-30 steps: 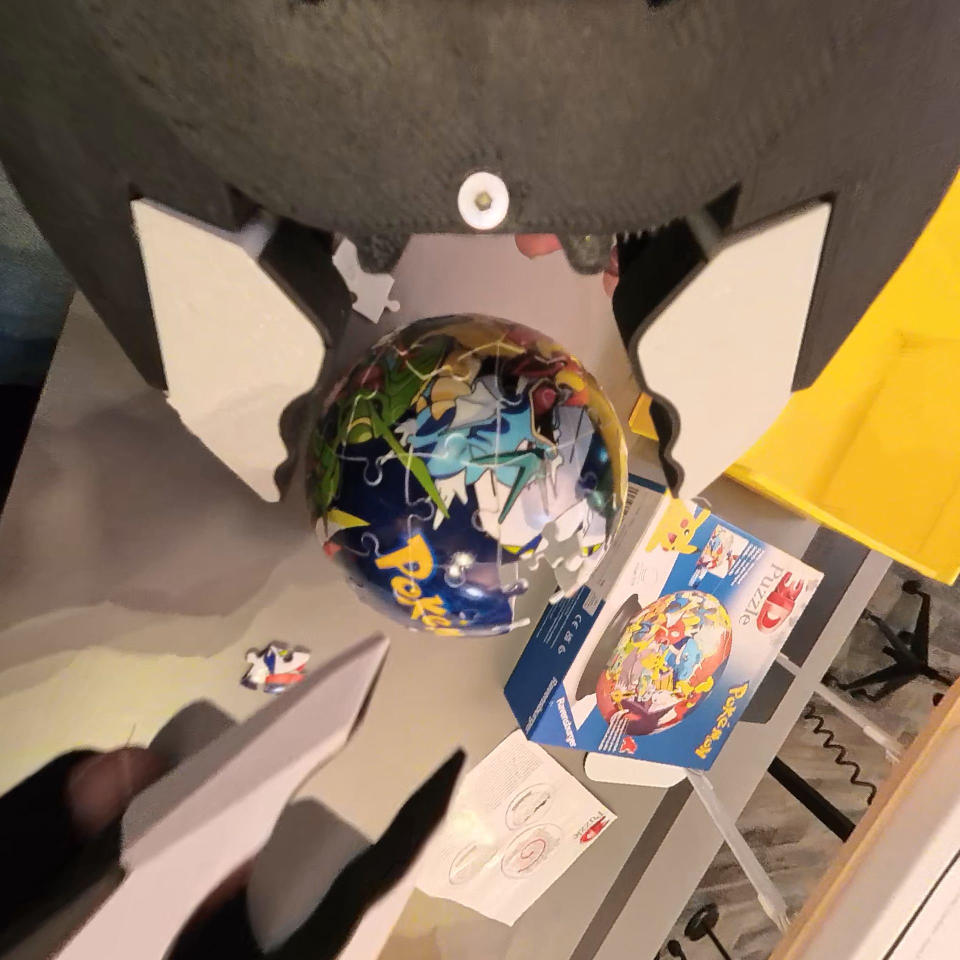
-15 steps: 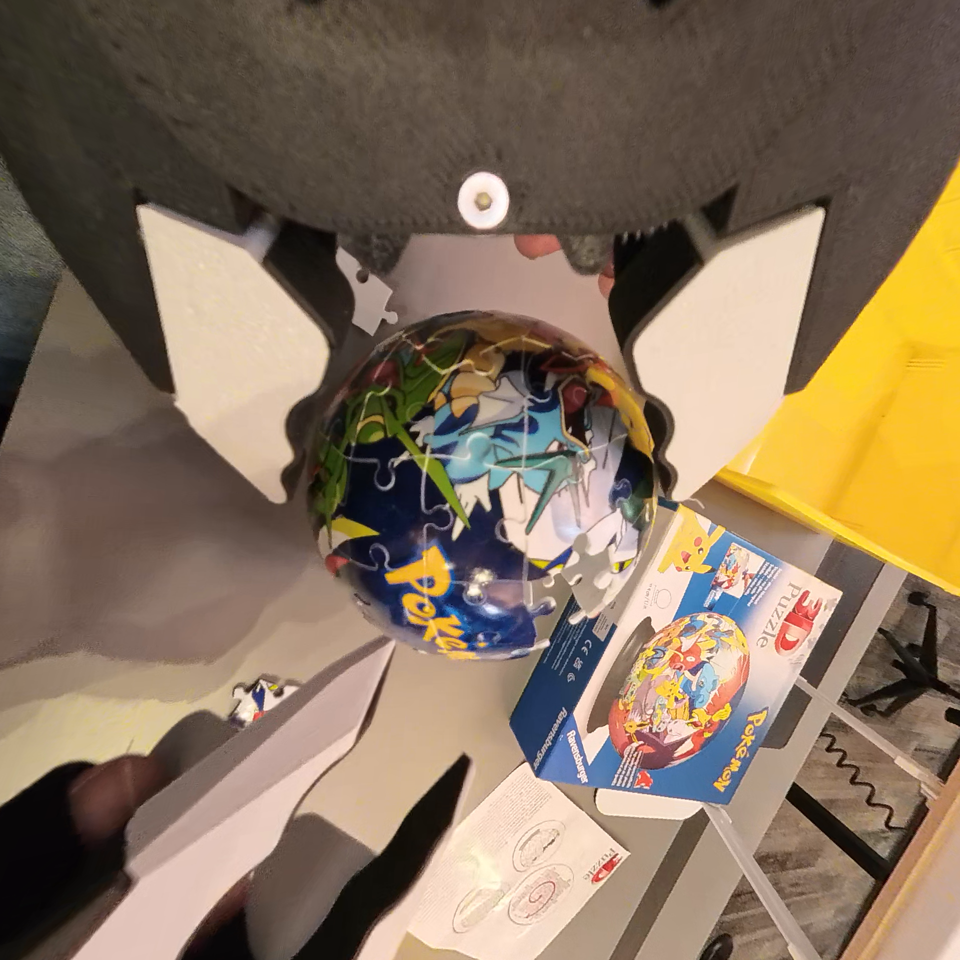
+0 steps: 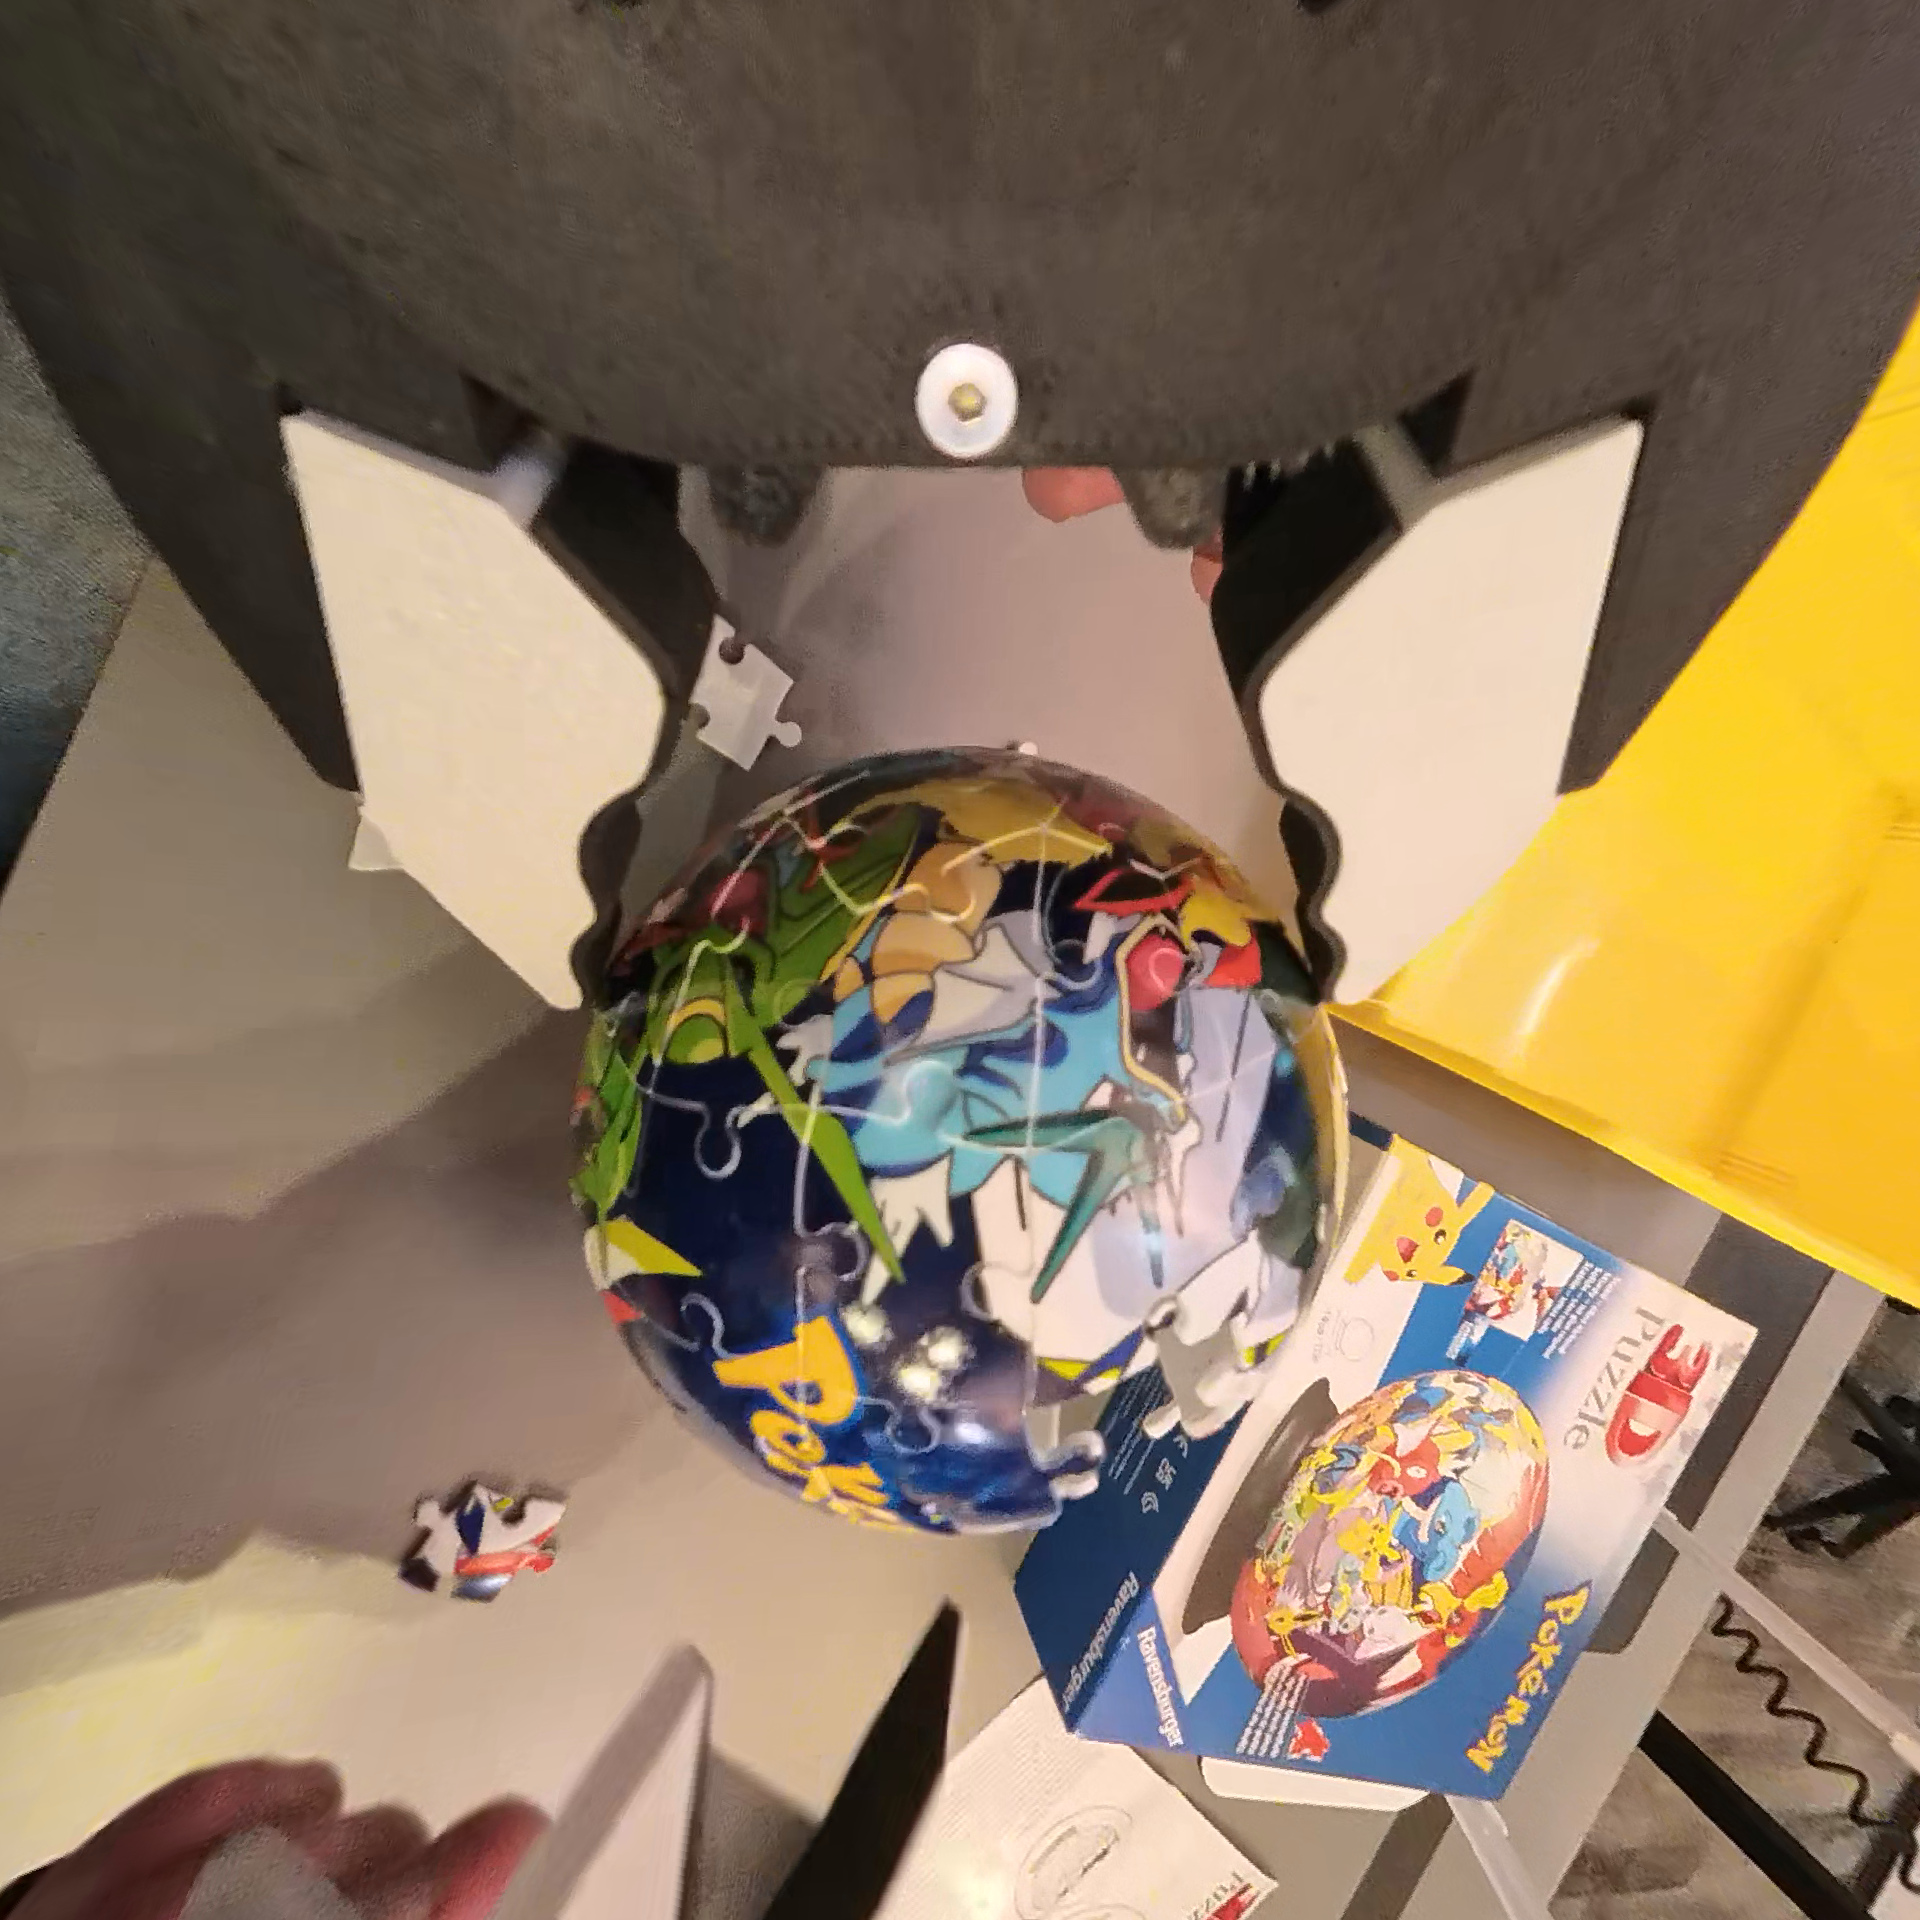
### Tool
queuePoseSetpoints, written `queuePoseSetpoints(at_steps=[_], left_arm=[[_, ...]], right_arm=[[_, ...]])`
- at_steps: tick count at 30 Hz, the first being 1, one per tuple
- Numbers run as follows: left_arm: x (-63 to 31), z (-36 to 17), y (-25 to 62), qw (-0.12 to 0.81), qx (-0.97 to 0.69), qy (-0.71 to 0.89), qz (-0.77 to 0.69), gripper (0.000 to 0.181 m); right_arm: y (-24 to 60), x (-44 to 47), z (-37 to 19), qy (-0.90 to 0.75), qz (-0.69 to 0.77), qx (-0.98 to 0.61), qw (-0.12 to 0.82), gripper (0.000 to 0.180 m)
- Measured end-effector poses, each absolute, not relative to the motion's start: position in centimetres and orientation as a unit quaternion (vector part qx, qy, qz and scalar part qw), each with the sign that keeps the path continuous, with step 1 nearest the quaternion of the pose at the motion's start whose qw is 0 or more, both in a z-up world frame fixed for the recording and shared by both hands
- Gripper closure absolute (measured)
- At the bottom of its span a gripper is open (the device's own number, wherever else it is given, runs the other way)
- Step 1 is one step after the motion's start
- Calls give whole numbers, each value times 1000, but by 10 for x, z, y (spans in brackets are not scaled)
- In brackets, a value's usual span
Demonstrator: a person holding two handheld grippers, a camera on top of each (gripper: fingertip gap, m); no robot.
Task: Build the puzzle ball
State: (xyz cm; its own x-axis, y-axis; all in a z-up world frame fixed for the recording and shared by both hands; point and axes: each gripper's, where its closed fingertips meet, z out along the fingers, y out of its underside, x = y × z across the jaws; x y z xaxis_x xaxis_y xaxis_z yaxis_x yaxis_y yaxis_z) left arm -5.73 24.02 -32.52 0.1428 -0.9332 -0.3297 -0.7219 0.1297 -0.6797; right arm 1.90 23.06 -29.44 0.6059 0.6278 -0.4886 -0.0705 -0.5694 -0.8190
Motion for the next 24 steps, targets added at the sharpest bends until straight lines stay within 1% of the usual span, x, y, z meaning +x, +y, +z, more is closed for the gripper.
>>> queuePoseSetpoints(at_steps=[2,4,5,8,9,15,21,24], left_arm=[[-57,-325,241,393,-642,643,-138,59],[-56,-325,242,391,-637,650,-140,59],[-56,-325,242,390,-633,653,-141,59],[-57,-326,244,386,-619,669,-141,59],[-58,-326,245,383,-613,676,-143,59],[-58,-325,247,377,-546,733,-150,59],[-65,-330,255,346,-480,796,-125,58],[-72,-331,261,337,-483,802,-99,56]], right_arm=[[226,8,-307,-205,427,-788,394,91],[221,-1,-315,-228,426,-789,380,91],[220,-5,-315,-235,428,-786,379,92],[218,-12,-315,-237,417,-790,382,89],[218,-12,-315,-231,412,-795,382,92],[209,-17,-320,-191,375,-816,396,93],[195,-30,-322,-179,355,-825,402,93],[193,-29,-321,-191,351,-823,403,94]])
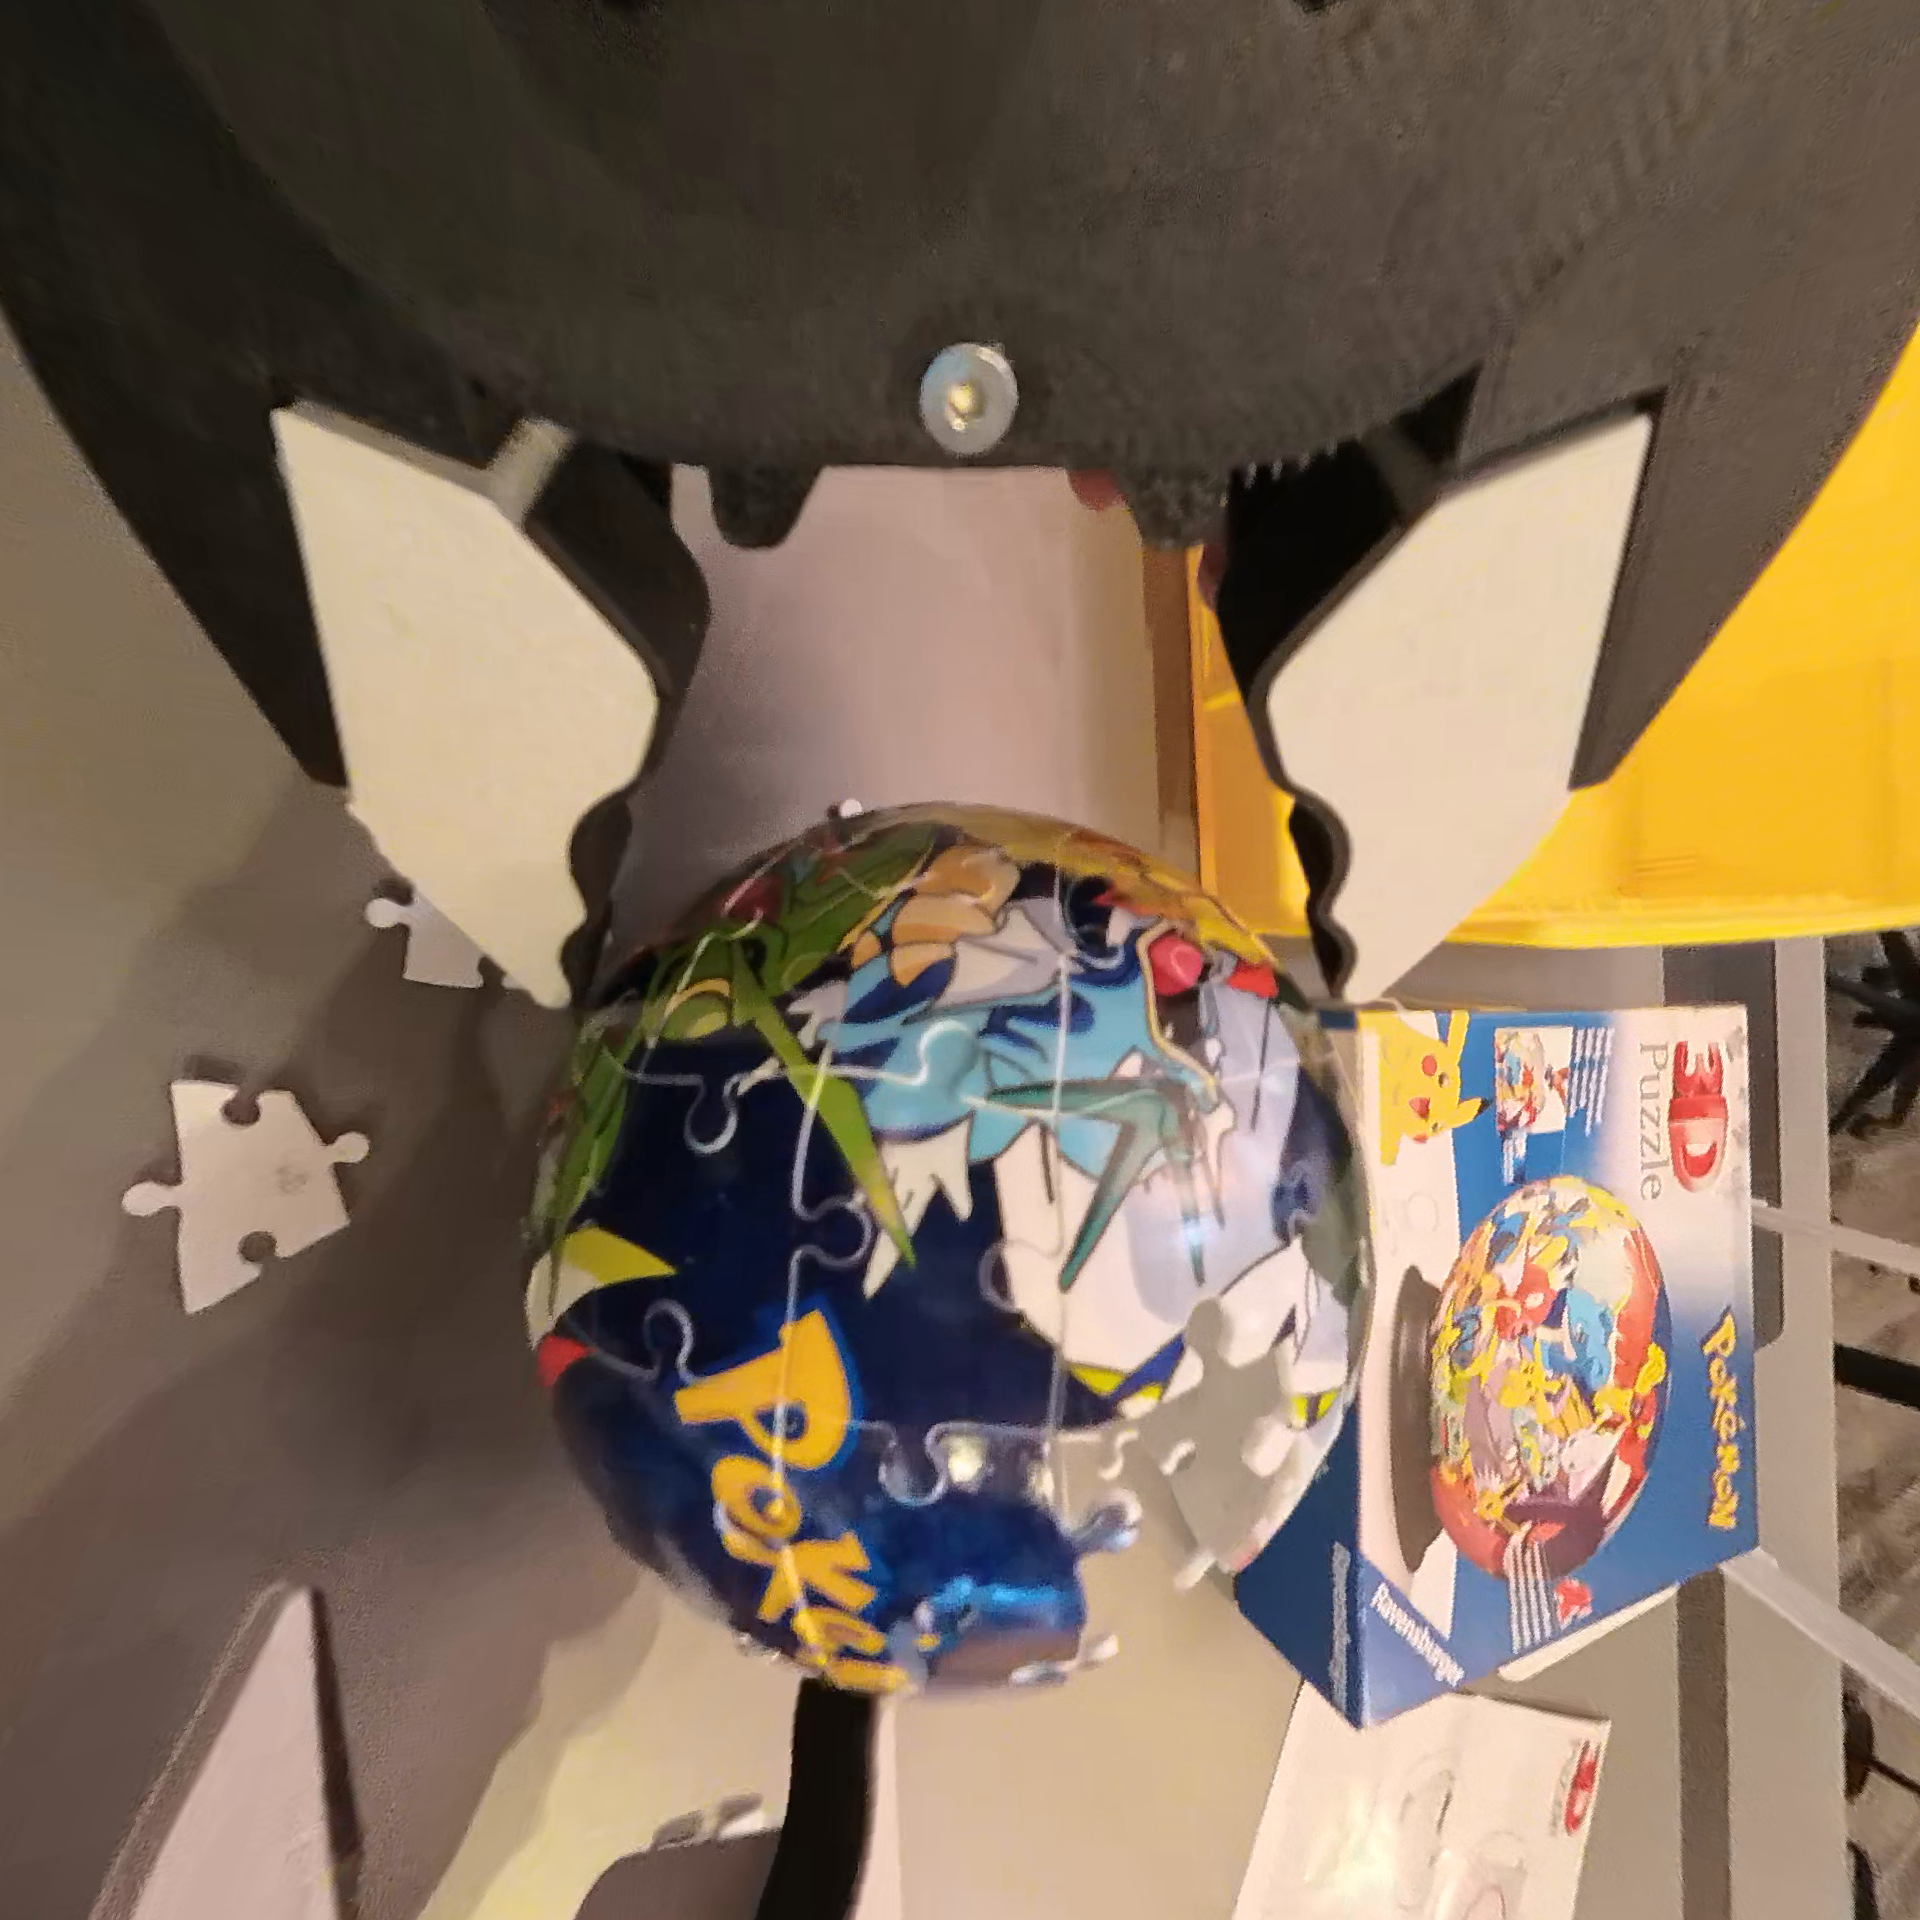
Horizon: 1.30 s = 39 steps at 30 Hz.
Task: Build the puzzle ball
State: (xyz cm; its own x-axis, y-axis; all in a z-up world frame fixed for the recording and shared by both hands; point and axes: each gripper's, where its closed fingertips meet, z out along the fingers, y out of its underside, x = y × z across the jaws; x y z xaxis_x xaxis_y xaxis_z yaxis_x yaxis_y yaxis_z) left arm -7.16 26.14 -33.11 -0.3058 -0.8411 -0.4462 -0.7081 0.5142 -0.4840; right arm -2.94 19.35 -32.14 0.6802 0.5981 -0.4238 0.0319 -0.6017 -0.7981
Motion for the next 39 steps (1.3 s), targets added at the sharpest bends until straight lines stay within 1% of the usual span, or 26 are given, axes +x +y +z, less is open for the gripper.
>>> queuePoseSetpoints(at_steps=[2,5,7,9,11,13,21,25,27,28,30,33,34,37,39], left_arm=[[-75,-326,262,353,-509,778,-107,55],[-78,-320,258,376,-551,735,-125,59],[-74,-320,251,381,-575,709,-146,62],[-71,-324,250,381,-588,701,-133,63],[-69,-325,249,380,-584,705,-131,65],[-68,-325,250,376,-581,710,-132,65],[-68,-325,254,348,-513,773,-137,65],[-76,-329,262,329,-502,792,-116,64],[-84,-329,266,330,-515,783,-111,62],[-88,-327,266,333,-526,774,-116,62],[-99,-325,261,339,-541,760,-123,63],[-112,-328,247,345,-560,742,-131,67],[-116,-332,242,343,-565,739,-130,67],[-119,-340,223,340,-574,732,-139,67],[-120,-344,213,337,-575,733,-137,68]], right_arm=[[198,-21,-317,-192,347,-820,413,92],[211,-9,-311,-195,351,-810,426,84],[217,-9,-310,-205,364,-803,425,83],[219,-13,-315,-213,376,-803,411,82],[216,-19,-320,-228,374,-806,399,85],[213,-23,-320,-234,367,-806,402,82],[199,-30,-325,-230,341,-823,392,81],[194,-24,-326,-232,330,-828,391,84],[193,-8,-325,-233,308,-834,394,88],[192,4,-326,-239,291,-839,393,94],[187,35,-338,-260,240,-856,377,116],[175,65,-357,-302,185,-868,347,133],[169,69,-364,-322,170,-872,329,135],[160,82,-385,-382,101,-870,296,133],[161,85,-389,-383,94,-871,295,132]])
